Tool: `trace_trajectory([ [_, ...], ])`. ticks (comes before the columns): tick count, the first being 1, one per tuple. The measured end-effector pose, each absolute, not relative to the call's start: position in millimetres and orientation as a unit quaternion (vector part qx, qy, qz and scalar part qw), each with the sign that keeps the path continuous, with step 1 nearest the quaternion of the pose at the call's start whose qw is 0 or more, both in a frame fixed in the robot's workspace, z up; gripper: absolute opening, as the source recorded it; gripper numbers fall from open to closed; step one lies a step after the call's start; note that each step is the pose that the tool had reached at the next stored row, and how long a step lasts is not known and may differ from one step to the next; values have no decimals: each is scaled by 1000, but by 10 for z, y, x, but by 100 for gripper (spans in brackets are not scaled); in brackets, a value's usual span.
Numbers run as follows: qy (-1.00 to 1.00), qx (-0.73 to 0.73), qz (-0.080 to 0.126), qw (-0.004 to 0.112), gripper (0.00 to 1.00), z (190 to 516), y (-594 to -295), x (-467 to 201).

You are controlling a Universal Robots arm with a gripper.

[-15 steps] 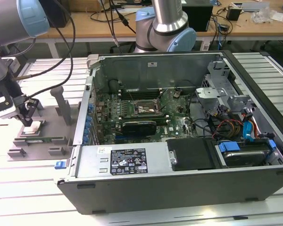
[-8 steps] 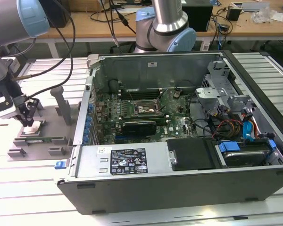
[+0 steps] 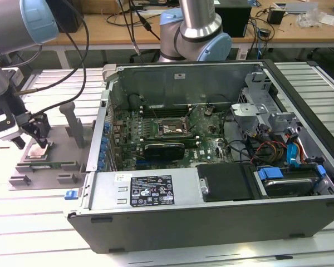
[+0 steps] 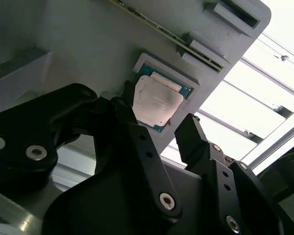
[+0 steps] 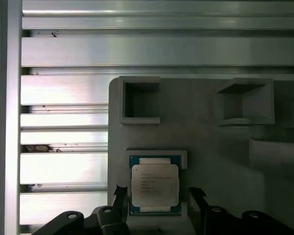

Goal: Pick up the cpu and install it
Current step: 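Pick up the cpu and move it towards the insertion slot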

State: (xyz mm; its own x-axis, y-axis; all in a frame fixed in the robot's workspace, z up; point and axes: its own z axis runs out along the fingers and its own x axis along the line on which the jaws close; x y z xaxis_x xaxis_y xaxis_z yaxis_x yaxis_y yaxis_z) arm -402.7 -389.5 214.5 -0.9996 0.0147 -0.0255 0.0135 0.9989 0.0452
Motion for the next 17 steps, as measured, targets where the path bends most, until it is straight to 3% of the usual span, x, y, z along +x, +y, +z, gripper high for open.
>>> trace_trajectory([
  [17, 1000, 4, 23, 17, 60, 1954, -3891, -4045],
])
